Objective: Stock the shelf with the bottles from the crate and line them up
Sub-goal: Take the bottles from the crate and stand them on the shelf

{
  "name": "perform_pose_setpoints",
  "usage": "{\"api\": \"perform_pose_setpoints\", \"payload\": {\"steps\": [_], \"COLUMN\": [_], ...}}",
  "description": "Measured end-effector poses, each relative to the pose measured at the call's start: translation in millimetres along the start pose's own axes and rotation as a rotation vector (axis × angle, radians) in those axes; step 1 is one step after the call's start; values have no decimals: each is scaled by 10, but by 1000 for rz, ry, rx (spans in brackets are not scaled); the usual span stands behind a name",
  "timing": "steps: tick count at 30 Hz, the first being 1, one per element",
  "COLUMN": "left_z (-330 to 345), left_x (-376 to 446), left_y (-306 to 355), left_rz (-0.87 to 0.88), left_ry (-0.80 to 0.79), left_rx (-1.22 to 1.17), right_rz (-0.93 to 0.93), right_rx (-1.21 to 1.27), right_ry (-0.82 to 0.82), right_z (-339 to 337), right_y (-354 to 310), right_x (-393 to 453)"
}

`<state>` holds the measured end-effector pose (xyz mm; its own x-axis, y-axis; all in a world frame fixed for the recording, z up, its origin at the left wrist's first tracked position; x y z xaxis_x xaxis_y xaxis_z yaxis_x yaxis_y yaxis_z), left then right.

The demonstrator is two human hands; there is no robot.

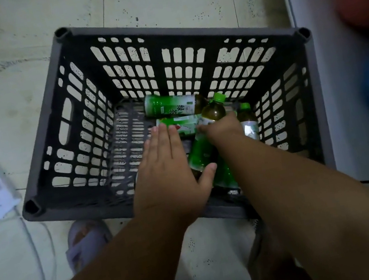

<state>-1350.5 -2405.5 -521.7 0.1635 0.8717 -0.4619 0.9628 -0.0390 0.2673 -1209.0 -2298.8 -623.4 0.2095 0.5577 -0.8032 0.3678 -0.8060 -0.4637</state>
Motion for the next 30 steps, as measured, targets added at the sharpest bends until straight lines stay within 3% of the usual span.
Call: {"api": "perform_pose_setpoints", "payload": {"steps": [5,10,19,25,30], "left_z": [-21,-62,-897,-1498,-1659], "left_x": [2,-41,-639,-1439,-1974], "left_y": [6,21,268,695,1107], "left_rz": [5,30,214,411,537], "left_ry": [6,14,79,170,192], "left_rx": [-14,-47,-445,-505,-463], "right_rz": [-277,-366,-741,-1044,-1110], "right_rx": [54,155,139,230,281], "right_ry": [-96,-196,-245,-141,23], "right_z": [-32,-366,-1248,-1505,-1730], "right_y": [-8,-216,-657,-515,-118], "right_x": [-84,-408,-2163,-3482,-4349]}}
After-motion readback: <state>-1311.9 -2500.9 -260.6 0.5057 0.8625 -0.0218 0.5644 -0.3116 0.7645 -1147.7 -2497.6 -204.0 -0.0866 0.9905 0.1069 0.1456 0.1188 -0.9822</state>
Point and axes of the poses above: each hand's wrist, its own x-axis towards the middle knuckle, its own z-axis out of the palm, y = z × x, the point moved 1 cm from there along x, towards the middle knuckle, and after that the axes turned 14 degrees about -y, right-handed, at the moved point
